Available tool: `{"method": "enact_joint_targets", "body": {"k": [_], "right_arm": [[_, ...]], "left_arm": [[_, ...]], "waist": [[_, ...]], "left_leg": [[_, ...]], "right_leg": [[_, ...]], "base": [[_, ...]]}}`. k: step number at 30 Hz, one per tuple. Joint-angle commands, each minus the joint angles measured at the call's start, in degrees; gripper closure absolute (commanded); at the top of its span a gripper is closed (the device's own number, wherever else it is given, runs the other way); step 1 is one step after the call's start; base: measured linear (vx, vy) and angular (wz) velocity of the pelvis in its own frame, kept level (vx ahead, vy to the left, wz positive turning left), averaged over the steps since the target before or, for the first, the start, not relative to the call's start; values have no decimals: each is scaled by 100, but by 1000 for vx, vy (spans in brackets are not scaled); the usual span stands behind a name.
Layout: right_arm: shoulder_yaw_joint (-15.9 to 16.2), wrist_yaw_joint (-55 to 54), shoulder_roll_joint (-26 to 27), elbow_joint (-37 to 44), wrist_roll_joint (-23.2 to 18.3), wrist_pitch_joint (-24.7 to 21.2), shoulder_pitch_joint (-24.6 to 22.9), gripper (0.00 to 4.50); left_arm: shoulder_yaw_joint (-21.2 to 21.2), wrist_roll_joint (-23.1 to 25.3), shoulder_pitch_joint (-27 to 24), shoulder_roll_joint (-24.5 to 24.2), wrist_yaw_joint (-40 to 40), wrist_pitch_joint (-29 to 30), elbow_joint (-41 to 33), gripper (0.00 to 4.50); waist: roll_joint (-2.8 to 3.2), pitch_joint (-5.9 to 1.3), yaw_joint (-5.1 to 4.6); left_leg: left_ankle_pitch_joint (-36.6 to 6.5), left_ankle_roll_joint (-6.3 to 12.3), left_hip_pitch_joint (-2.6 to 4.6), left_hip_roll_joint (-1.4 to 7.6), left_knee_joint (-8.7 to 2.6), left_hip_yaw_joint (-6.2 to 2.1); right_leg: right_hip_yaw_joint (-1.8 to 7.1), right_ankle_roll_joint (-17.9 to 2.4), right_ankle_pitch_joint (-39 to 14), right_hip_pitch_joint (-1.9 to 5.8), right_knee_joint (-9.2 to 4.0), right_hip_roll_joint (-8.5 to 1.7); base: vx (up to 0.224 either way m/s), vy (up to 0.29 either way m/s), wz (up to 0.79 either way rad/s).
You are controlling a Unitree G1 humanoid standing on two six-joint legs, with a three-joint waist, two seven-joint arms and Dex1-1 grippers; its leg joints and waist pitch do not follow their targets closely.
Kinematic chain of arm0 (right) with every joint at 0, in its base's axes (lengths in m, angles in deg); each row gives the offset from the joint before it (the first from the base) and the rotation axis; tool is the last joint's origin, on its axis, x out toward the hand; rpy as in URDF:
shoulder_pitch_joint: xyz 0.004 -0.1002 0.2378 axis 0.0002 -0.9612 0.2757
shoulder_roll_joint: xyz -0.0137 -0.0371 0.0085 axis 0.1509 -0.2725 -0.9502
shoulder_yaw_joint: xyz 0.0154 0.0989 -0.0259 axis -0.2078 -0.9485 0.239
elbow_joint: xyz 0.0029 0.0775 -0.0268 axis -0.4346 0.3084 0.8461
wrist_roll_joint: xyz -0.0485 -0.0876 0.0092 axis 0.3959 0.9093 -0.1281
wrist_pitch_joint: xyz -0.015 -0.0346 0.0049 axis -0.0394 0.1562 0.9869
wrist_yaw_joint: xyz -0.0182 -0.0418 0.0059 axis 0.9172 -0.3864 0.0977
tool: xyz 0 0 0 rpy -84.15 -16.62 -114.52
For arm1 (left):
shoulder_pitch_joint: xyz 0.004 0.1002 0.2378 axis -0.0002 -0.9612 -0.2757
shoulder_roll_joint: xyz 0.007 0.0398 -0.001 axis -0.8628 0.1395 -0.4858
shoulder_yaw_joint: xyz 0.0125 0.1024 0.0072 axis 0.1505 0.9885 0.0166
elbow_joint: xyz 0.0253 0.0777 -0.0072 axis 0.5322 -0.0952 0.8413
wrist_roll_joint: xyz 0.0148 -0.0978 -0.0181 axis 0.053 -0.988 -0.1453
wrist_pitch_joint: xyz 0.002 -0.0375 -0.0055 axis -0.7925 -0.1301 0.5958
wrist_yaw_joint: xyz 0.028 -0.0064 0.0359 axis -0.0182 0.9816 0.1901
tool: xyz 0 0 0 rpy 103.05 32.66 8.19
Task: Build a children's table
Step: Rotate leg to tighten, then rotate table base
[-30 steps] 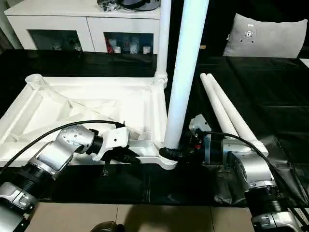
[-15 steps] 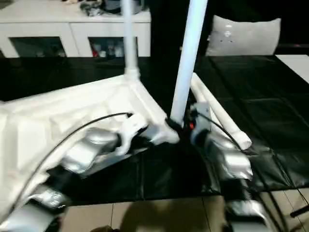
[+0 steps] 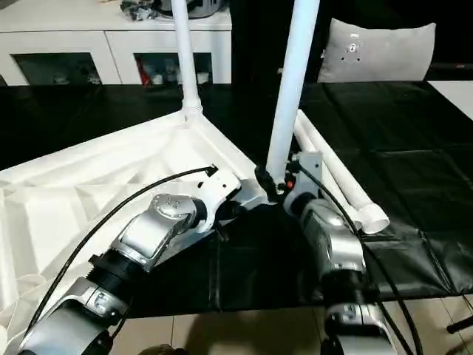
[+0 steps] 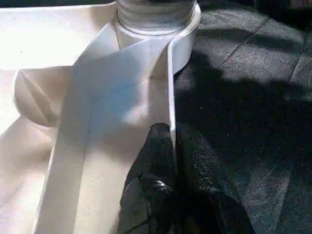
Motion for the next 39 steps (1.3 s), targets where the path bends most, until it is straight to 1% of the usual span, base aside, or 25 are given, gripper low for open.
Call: {"method": "enact_joint_targets", "body": {"k": [1, 2, 3, 5, 6, 9, 11, 14, 16, 18, 20, 21, 22, 23, 25, 26, 27, 29, 30, 32, 34, 36, 37, 38, 39], "right_arm": [[167, 381, -44, 195, -178, -84, -178, 41], [164, 745, -225, 422, -266, -102, -304, 31], [166, 903, -305, 505, -297, -115, -352, 31], [187, 1359, -605, 680, -355, -119, -486, 10], [178, 1540, -745, 742, -394, -137, -538, 10], [113, 2057, -1157, 975, -570, -293, -689, 10], [121, 2320, -1365, 1116, -634, -387, -775, 10], [296, 2995, -1815, 1531, -809, -695, -1025, 10], [376, 3200, -1962, 1682, -827, -787, -1113, 10], [407, 3302, -2037, 1747, -854, -842, -1134, 10], [421, 3376, -2081, 1883, -970, -1007, -1144, 10], [449, 3422, -2096, 2001, -1052, -1116, -1165, 10], [449, 3422, -2096, 2001, -1052, -1116, -1165, 4], [449, 3422, -2096, 2001, -1052, -1116, -1165, 4], [539, 3535, -2117, 2267, -1195, -1342, -1215, 0], [607, 3540, -2063, 2370, -1226, -1411, -1199, 0], [676, 3518, -1971, 2426, -1228, -1431, -1152, 0], [687, 3508, -1923, 2382, -1215, -1394, -1106, 0], [699, 3503, -1861, 2294, -1197, -1349, -1030, 0], [762, 3535, -1772, 2074, -1131, -1259, -851, 0], [842, 3590, -1719, 1853, -1079, -1171, -676, 0], [877, 3602, -1654, 1603, -1020, -1062, -508, 0], [890, 3601, -1626, 1495, -985, -1003, -441, 0], [899, 3580, -1590, 1398, -936, -941, -381, 0], [885, 3445, -1509, 1185, -817, -750, -264, 0]], "left_arm": [[51, 88, 84, -144, 67, -394, 77, 450], [112, 150, 81, -298, 206, -567, 137, 450], [133, 167, 78, -355, 267, -616, 158, 450], [227, 218, 60, -534, 450, -717, 222, 450], [274, 228, 47, -617, 534, -793, 243, 450], [359, 193, -22, -839, 872, -1008, 233, 450], [396, 166, -64, -952, 1067, -1120, 205, 450], [482, 152, -100, -1177, 1371, -1403, 237, 450], [473, 191, -80, -1231, 1355, -1534, 313, 450], [454, 206, -37, -1248, 1319, -1685, 412, 450], [292, 203, 78, -1155, 1015, -1854, 619, 450], [208, 79, 108, -1116, 1103, -1752, 609, 450], [208, 79, 108, -1116, 1103, -1752, 609, 423], [208, 79, 108, -1116, 1103, -1752, 609, 423], [100, -140, 102, -1083, 1286, -1598, 488, 407], [28, -245, 42, -1082, 1305, -1539, 315, 390], [-77, -353, -52, -1083, 1252, -1488, 95, 385], [-142, -407, -97, -1093, 1221, -1442, -9, 369], [-250, -484, -165, -1135, 1190, -1315, -189, 356], [-454, -632, -333, -1352, 1249, -935, -651, 340], [-645, -593, -499, -1636, 1170, -667, -963, 334], [-816, -554, -626, -1831, 1121, -509, -1172, 302], [-885, -548, -674, -1900, 1105, -447, -1255, 296], [-945, -547, -722, -1966, 1075, -389, -1341, 296], [-1037, -523, -769, -2050, 994, -309, -1436, 269]], "waist": [[-87, -322, 21], [-62, -316, 45], [-81, -321, 46], [-59, -319, 40], [-68, -322, 47], [-60, -326, 65], [-76, -326, 77], [-87, -332, 102], [-79, -335, 105], [-84, -323, 115], [-82, -317, 122], [-73, -308, 132], [-79, -313, 135], [-79, -311, 137], [-84, -314, 148], [-45, -323, 172], [-42, -338, 158], [-52, -350, 143], [-29, -370, 150], [-23, -364, 129], [-10, -351, 118], [17, -351, 108], [20, -347, 94], [-14, -342, 99], [33, -348, 114]], "left_leg": [[-1114, 293, 104, 333, -394, -156], [-1148, 300, 107, 337, -401, -167], [-1162, 316, 100, 335, -396, -164], [-1172, 315, 90, 341, -405, -171], [-1191, 318, 106, 346, -395, -164], [-1097, 354, 105, 357, -393, -164], [-1046, 405, 100, 353, -380, -158], [-979, 483, 95, 357, -365, -159], [-934, 527, 94, 362, -358, -154], [-1038, 492, 97, 366, -362, -158], [-1100, 443, 107, 368, -368, -154], [-1164, 406, 116, 375, -381, -159], [-1187, 393, 118, 372, -380, -158], [-1215, 375, 120, 378, -385, -163], [-1209, 326, 115, 377, -387, -162], [-1121, 334, 115, 378, -385, -172], [-1031, 343, 90, 379, -381, -181], [-961, 376, 92, 378, -367, -176], [-820, 427, 99, 383, -342, -164], [-778, 451, 80, 377, -348, -166], [-890, 413, 90, 377, -353, -165], [-998, 323, 119, 378, -356, -163], [-1010, 302, 110, 373, -364, -166], [-1059, 254, 114, 374, -372, -161], [-1066, 226, 126, 375, -369, -165]], "right_leg": [[239, -1119, -840, 200, -486, -452], [241, -1042, -913, 202, -505, -449], [243, -1002, -878, 212, -501, -440], [234, -1013, -861, 210, -493, -440], [237, -1032, -873, 200, -500, -443], [233, -1102, -687, 201, -473, -431], [235, -1134, -587, 208, -463, -440], [232, -1167, -512, 221, -453, -446], [225, -1213, -453, 206, -443, -450], [217, -1234, -654, 198, -463, -459], [223, -1212, -779, 189, -477, -451], [225, -1198, -878, 184, -484, -454], [224, -1191, -920, 185, -487, -456], [226, -1180, -969, 182, -488, -461], [230, -1156, -1004, 182, -491, -467], [231, -1171, -890, 188, -470, -469], [224, -1204, -651, 202, -431, -463], [220, -1269, -435, 189, -419, -465], [218, -1374, -103, 182, -382, -456], [200, -1470, 9, 180, -360, -448], [196, -1469, -135, 173, -362, -435], [199, -1402, -332, 160, -376, -425], [196, -1401, -349, 160, -376, -420], [195, -1376, -386, 159, -385, -412], [199, -1391, -364, 147, -374, -417]], "base": [[0, 0, 0], [0, 0, 0], [0, 0, 0], [0, 0, 0], [0, 0, 0], [0, 0, 0], [0, 0, 0], [0, 0, 0], [0, 0, 0], [0, 0, 0], [0, 0, 0], [0, 0, 0], [0, 0, 0], [0, 0, 0], [0, 0, 0], [0, 0, 0], [0, 0, 0], [0, 0, 0], [0, 0, 0], [0, 0, 0], [0, 0, 0], [0, 0, 0], [0, 0, 0], [0, 0, 0], [0, 0, 0]]}}
